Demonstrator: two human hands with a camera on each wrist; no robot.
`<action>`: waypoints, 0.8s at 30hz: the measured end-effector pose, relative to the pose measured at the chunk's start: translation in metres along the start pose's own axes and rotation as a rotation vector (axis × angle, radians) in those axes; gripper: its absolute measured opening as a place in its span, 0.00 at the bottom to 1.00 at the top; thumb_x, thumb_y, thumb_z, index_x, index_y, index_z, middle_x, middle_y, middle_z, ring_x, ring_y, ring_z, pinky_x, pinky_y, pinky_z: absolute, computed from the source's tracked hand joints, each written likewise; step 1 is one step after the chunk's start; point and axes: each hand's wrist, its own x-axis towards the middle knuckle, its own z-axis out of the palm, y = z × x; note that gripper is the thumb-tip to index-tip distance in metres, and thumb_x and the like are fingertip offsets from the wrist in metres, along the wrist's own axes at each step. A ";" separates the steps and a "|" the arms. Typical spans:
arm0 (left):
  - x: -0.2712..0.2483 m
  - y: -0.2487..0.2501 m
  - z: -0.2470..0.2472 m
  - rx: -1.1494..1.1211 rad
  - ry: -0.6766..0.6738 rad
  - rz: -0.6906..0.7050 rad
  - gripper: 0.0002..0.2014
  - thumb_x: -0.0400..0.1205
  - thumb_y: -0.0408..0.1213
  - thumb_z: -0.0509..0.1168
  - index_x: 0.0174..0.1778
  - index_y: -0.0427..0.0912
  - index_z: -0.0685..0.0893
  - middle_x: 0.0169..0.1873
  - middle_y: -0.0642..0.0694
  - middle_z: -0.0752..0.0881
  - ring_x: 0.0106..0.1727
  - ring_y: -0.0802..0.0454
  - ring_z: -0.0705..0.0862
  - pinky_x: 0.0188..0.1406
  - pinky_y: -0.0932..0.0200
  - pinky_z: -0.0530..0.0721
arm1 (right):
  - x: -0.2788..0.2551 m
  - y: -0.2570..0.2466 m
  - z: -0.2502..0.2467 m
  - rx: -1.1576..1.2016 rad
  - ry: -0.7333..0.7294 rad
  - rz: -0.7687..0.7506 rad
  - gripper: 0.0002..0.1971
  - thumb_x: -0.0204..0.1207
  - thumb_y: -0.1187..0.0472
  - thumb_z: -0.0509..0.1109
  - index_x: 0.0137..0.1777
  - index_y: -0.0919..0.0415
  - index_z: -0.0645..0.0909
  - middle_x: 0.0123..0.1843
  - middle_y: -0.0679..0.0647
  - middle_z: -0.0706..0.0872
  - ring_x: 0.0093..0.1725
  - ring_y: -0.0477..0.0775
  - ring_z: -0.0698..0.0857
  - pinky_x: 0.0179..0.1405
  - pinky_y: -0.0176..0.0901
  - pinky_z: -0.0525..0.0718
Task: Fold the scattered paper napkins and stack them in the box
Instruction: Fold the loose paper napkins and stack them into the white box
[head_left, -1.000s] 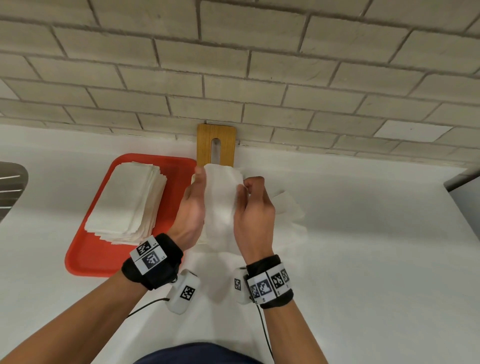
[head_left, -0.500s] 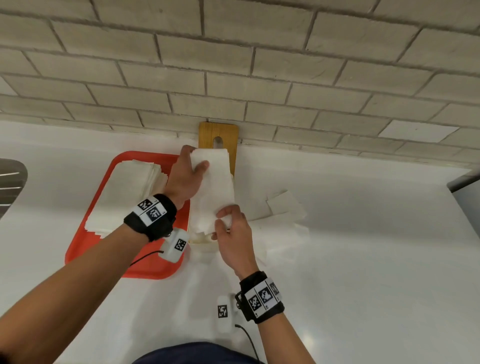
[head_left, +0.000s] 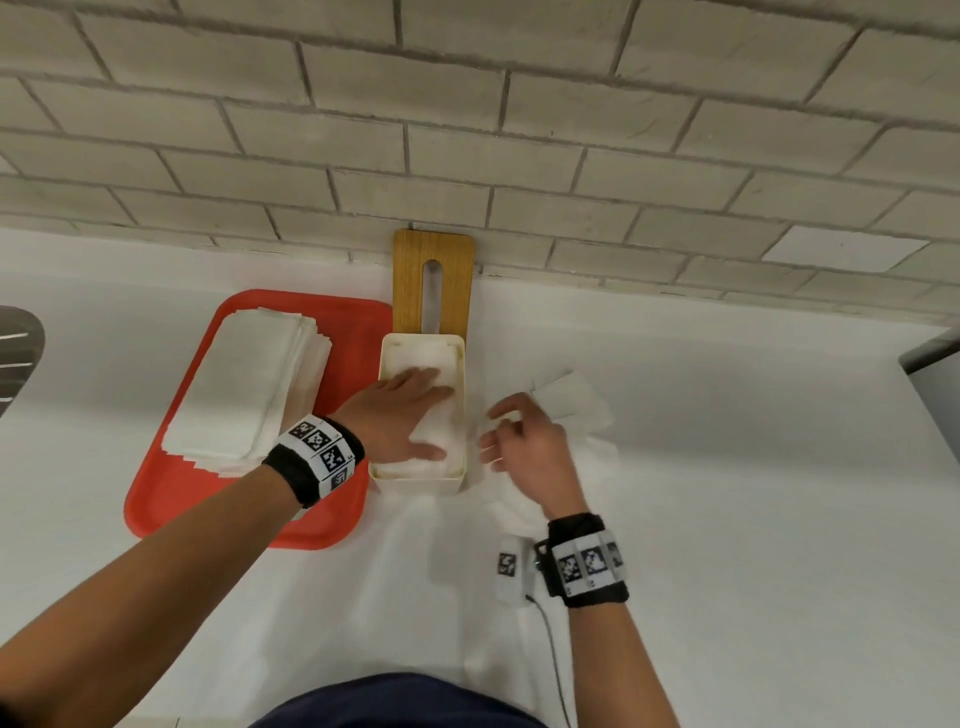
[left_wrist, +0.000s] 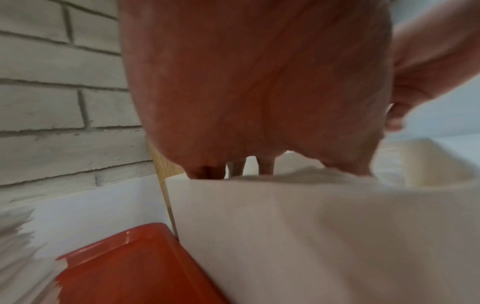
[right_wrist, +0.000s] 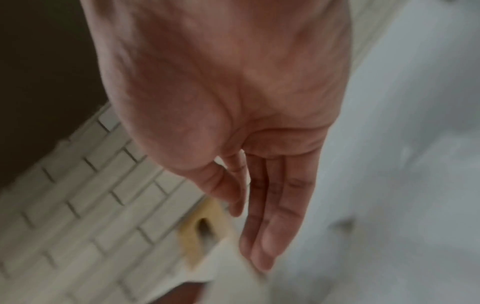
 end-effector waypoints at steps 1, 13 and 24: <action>0.000 -0.001 0.003 0.047 -0.004 0.001 0.56 0.78 0.75 0.67 0.95 0.57 0.46 0.95 0.47 0.39 0.96 0.42 0.42 0.94 0.41 0.51 | 0.010 0.013 -0.013 -0.158 0.043 -0.034 0.09 0.83 0.61 0.65 0.61 0.54 0.82 0.49 0.58 0.95 0.48 0.63 0.94 0.53 0.59 0.92; -0.017 0.018 -0.023 -0.373 0.208 -0.021 0.40 0.80 0.60 0.77 0.86 0.59 0.69 0.86 0.53 0.70 0.86 0.47 0.72 0.81 0.47 0.76 | 0.035 0.082 -0.051 -0.842 -0.238 -0.132 0.23 0.84 0.37 0.72 0.75 0.43 0.82 0.70 0.48 0.87 0.74 0.60 0.78 0.75 0.57 0.73; -0.048 0.073 -0.061 -0.950 0.080 0.320 0.49 0.63 0.35 0.92 0.78 0.57 0.76 0.65 0.71 0.87 0.71 0.70 0.82 0.68 0.72 0.80 | -0.047 -0.070 -0.125 0.010 -0.370 -0.385 0.14 0.83 0.62 0.79 0.50 0.38 0.83 0.45 0.36 0.87 0.44 0.42 0.87 0.43 0.35 0.82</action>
